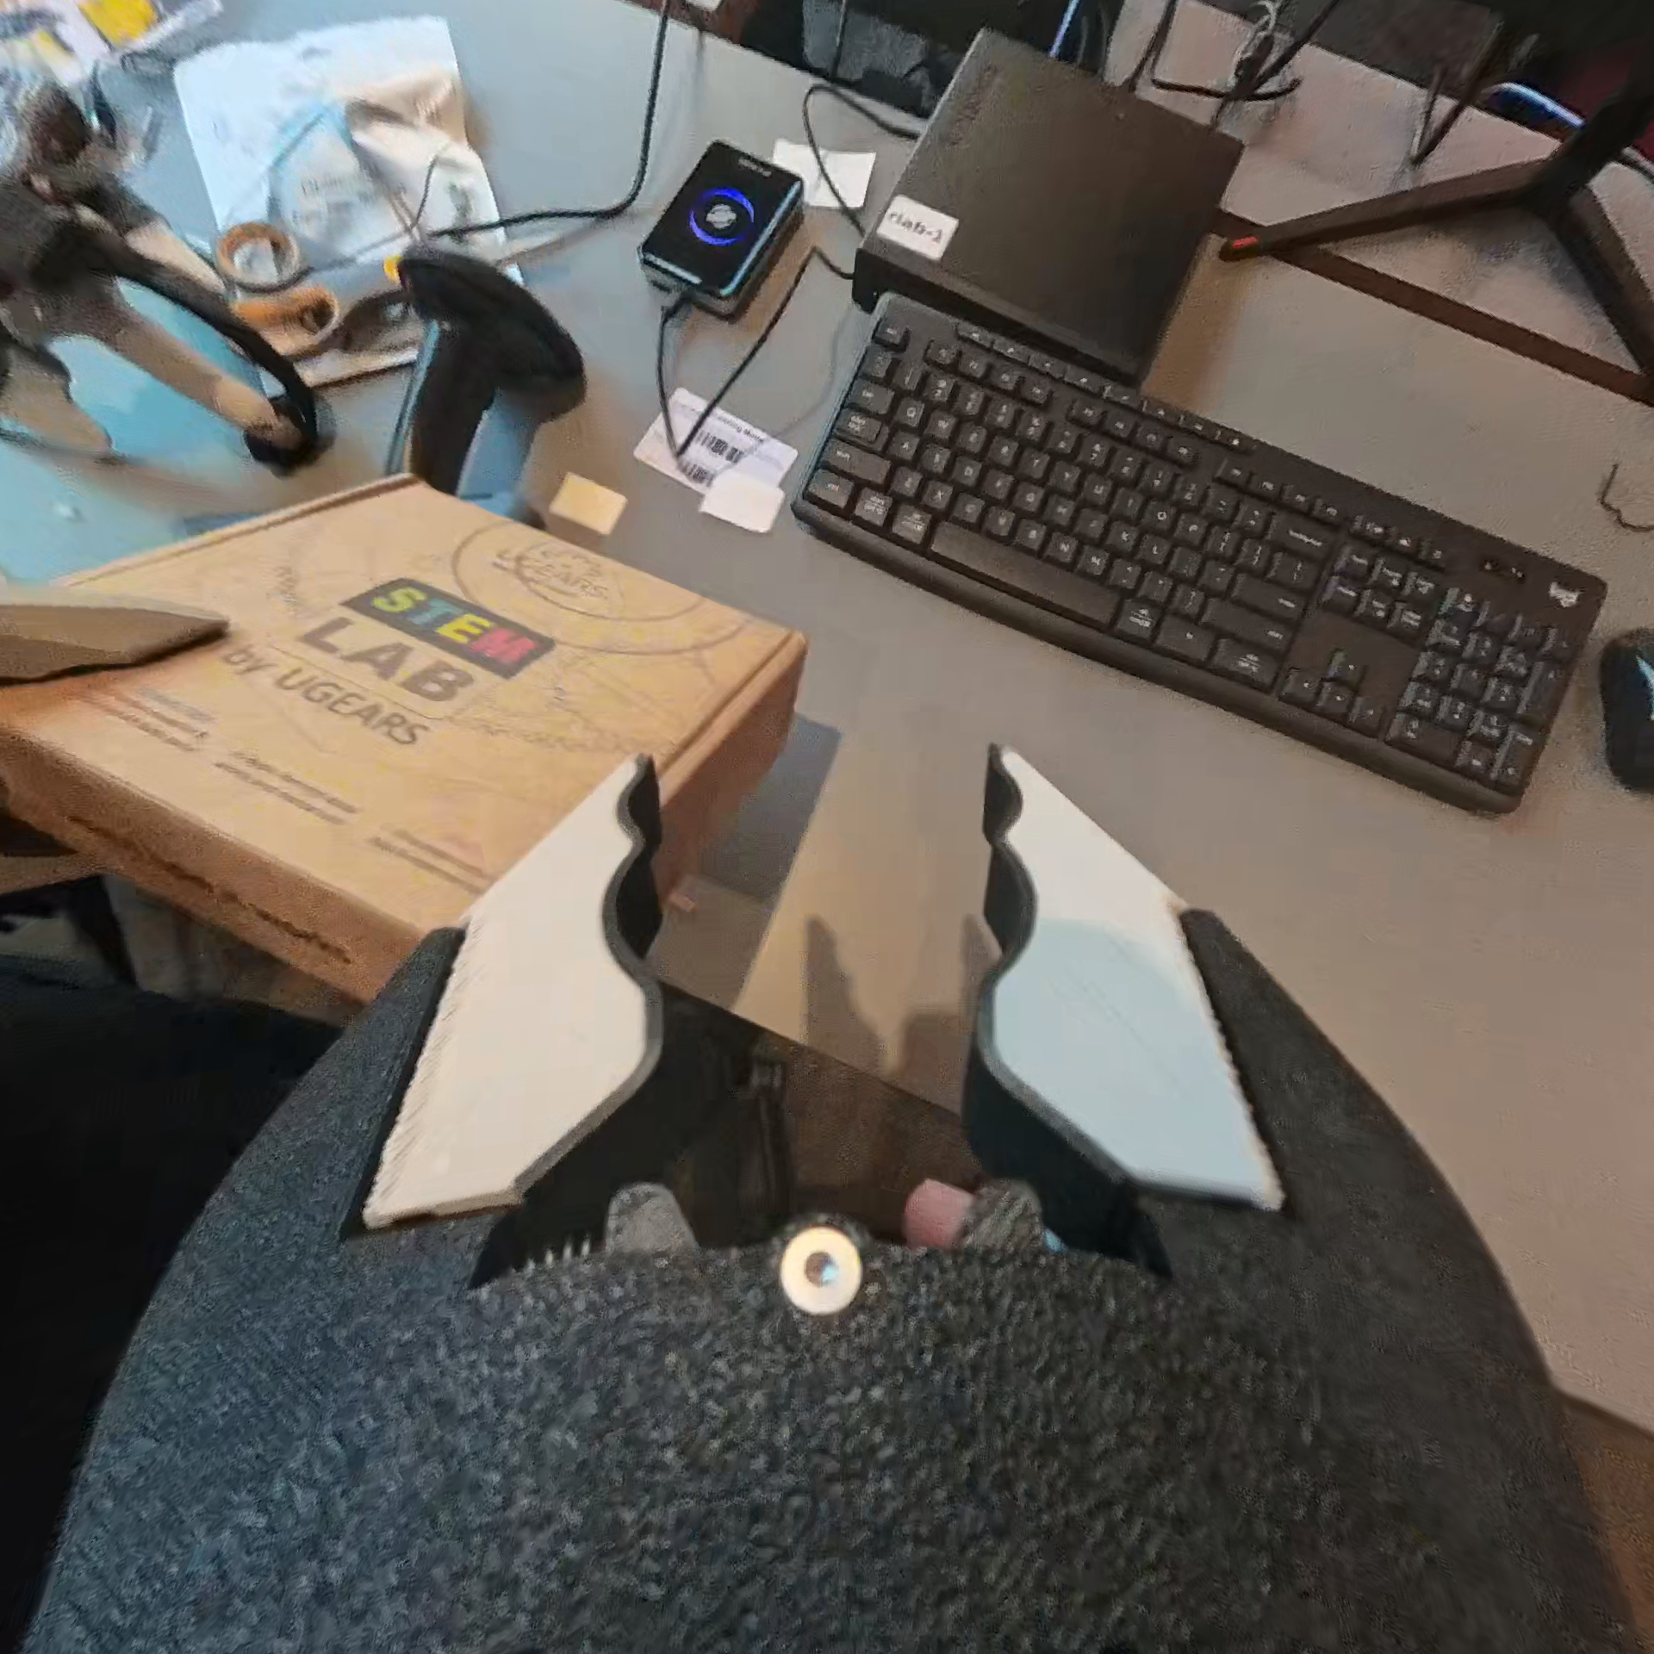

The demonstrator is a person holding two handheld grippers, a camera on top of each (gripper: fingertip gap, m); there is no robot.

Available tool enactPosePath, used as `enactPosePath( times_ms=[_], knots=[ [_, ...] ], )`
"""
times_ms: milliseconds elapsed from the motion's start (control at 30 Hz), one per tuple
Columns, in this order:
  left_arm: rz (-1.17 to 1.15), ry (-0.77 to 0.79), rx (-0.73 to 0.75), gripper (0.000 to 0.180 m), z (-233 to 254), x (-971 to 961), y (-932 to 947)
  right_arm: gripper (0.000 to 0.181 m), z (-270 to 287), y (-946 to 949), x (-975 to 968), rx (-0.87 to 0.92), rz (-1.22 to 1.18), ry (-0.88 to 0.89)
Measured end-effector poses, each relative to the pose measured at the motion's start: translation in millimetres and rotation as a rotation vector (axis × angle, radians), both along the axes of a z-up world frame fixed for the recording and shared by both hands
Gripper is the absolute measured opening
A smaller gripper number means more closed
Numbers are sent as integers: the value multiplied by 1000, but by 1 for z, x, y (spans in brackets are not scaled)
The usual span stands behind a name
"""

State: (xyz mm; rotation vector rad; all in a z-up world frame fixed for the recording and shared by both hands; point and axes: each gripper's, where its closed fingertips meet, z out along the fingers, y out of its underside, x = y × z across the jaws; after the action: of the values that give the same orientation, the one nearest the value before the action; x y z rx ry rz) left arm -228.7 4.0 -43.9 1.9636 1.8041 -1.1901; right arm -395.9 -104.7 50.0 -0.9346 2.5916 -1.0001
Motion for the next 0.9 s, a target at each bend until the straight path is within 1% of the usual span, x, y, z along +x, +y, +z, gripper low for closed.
enactPosePath(
  times_ms=[100, 200, 300, 400, 467, 533, 567, 600, 633, 667, 700, 733, 767, 800, 833, 867, 900],
  knots=[
    [-49, -62, 20, 91, -35, -25, -4, 66, -24, -11, 16, -15, 131, 83],
    [-62, -117, -51, 91, -47, -50, -21, 67, -53, -34, 50, 45, 276, 82],
    [-39, -77, -46, 89, -49, -75, -34, 63, -87, -63, 83, 82, 423, 115],
    [-34, -52, -41, 89, -53, -98, -41, 60, -124, -89, 115, 155, 554, 135],
    [-3, -42, 4, 90, -63, -105, -45, 58, -145, -104, 133, 181, 624, 174],
    [50, -53, 124, 77, -83, -104, -41, 58, -165, -114, 149, 194, 693, 220],
    [98, -55, 173, 78, -91, -101, -40, 58, -174, -118, 154, 196, 723, 252],
    [140, -38, 212, 87, -96, -99, -37, 58, -180, -117, 160, 210, 766, 260],
    [171, -16, 247, 87, -100, -96, -33, 60, -179, -118, 169, 215, 782, 220],
    [200, 8, 269, 92, -102, -94, -30, 53, -185, -123, 171, 211, 779, 249],
    [224, 33, 284, 97, -103, -91, -25, 55, -192, -126, 170, 209, 805, 298],
    [247, 48, 300, 97, -104, -89, -20, 53, -195, -127, 170, 202, 829, 329],
    [265, 65, 315, 98, -103, -86, -15, 47, -195, -126, 172, 214, 851, 328],
    [282, 100, 325, 93, -102, -85, -11, 44, -194, -125, 175, 242, 861, 314],
    [302, 130, 336, 92, -100, -81, -8, 45, -193, -127, 177, 259, 854, 311],
    [317, 144, 344, 94, -100, -79, -6, 47, -193, -130, 180, 257, 855, 326],
    [316, 150, 347, 94, -101, -79, -6, 48, -196, -132, 180, 245, 871, 360]
  ],
)
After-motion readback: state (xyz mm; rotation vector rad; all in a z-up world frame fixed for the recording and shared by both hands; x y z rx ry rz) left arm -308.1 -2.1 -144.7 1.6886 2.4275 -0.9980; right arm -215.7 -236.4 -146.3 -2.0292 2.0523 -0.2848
